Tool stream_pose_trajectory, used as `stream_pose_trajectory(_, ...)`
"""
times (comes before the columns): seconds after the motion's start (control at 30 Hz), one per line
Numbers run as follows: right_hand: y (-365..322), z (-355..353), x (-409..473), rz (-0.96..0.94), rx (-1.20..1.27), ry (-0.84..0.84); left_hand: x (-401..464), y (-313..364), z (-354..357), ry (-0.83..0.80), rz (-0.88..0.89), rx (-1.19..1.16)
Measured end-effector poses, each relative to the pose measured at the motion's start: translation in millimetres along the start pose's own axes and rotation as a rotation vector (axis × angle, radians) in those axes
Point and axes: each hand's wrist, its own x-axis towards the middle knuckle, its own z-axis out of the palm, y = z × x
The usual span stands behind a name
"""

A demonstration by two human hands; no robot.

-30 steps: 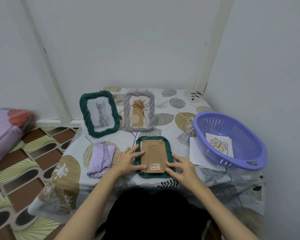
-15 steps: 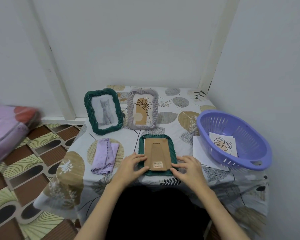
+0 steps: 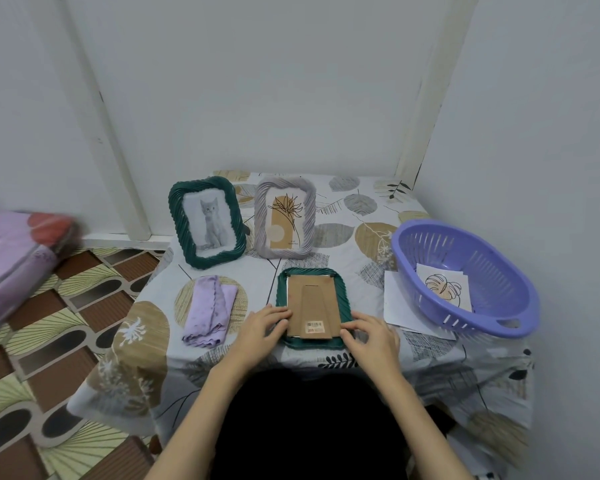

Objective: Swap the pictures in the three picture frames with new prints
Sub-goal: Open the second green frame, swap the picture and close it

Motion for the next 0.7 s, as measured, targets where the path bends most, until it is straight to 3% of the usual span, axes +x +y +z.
stream_pose_trajectory(0.1, -0.7, -3.6, 1.4, -0.031, -0.018, -0.042, 0.3, 0.1, -3.4, -0.034, -0.003, -0.029)
stream_pose_trajectory(0.4, -0.8, -4.1, 1.1, -0.046, -0.113, -0.074, 6.8, 4.4, -11.2, -0.139, 0.068, 0.204)
stream_pose_trajectory(0.7, -2.6, -5.2, -0.6, -0.058, -0.133, -0.077, 1.2, 0.9, -10.3, -0.095, 0.111, 0.264)
